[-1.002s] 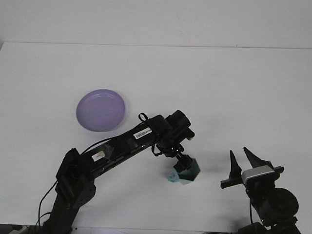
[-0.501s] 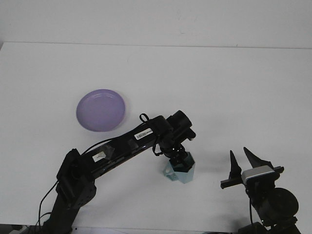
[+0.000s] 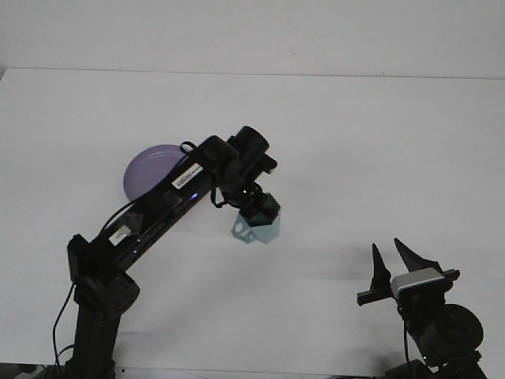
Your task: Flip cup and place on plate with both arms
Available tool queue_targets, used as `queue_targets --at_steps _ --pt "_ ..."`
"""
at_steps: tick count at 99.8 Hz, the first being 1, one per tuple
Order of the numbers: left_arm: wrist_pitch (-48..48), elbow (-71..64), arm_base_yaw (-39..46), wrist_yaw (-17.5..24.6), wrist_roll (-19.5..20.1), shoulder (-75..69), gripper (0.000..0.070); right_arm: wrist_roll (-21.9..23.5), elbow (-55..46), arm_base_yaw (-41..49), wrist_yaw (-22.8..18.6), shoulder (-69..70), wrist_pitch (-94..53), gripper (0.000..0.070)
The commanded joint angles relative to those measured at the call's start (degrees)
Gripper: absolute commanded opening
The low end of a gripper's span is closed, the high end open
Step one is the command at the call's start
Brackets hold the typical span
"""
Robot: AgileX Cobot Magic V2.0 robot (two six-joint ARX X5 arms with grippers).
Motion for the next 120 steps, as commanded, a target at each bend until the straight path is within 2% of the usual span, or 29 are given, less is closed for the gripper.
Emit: queue_targets --at_steps 1,31,53,86,103,112,117,120 --pt "-0.94 1.49 3.28 -2.12 0.5 -1.6 0.0012 0.66 0.46 0.11 0.22 0.2 0.33 0.0292" --pt "-1.22 1.27 23.39 -2.45 -0.13 -3.52 0.0012 0.85 0.48 0.11 0.22 0.2 0.13 0.0292" --pt "0.55 0.85 32.54 -2.45 -0.15 -2.32 0.0013 0.9 0.48 0.13 0.2 0.22 0.13 0.0292" --pt "5.22 -0.59 34.8 -2.45 -0.09 4.22 0.0013 1.05 0.46 0.15 0.22 0.22 0.09 0.0292" --pt "5.03 -0.57 34.69 -5.16 -0.13 7.37 0.0013 1.05 0.48 0.15 0.22 0.22 0.02 0.0292" --pt "5.09 -0.59 34.69 -5.2 -0.09 7.82 0.0013 1.05 0.48 0.15 0.22 0.22 -0.04 0.0292" --pt "5.22 -0.57 34.69 -5.18 0.04 7.82 0.0027 1.05 0.48 0.15 0.22 0.22 -0.02 0.0292" --pt "5.29 -0.55 34.69 -5.16 0.11 7.82 0.0065 1.05 0.48 0.15 0.2 0.22 -0.04 0.0292"
